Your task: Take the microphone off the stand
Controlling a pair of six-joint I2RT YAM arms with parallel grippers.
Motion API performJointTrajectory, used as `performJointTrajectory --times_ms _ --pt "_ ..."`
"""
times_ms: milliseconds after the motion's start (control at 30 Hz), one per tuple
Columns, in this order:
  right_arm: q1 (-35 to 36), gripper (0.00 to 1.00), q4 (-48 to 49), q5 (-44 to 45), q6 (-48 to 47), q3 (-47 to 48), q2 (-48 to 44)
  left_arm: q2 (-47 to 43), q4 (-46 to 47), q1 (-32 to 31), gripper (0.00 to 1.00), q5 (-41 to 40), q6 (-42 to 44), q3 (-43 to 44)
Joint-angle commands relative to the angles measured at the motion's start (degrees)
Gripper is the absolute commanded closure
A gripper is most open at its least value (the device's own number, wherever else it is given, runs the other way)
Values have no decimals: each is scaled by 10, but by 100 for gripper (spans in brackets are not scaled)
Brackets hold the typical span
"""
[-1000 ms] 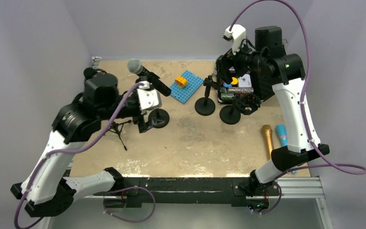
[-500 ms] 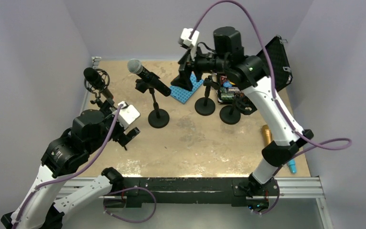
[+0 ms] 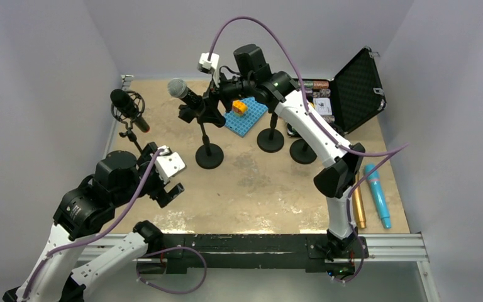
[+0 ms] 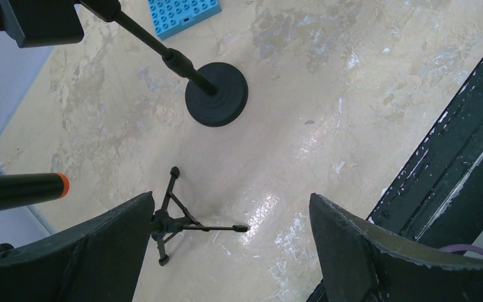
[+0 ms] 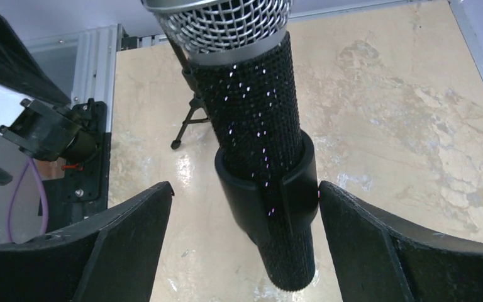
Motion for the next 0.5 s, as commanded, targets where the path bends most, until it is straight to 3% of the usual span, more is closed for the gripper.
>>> performJointTrajectory --times_ms 0,167,267,367,467 --pt "6 13 29 -15 1 34 5 11 20 10 4 18 -10 1" --pt "7 23 27 -19 -6 46 26 16 51 15 4 30 -5 -24" --pt "7 44 22 -32 -11 50 25 20 60 17 4 45 -1 -32" --pt "7 77 8 -42 -27 41 12 29 70 17 4 63 -1 -35" --pt "6 93 -21 -42 -56 24 -14 37 91 17 3 91 -14 -42"
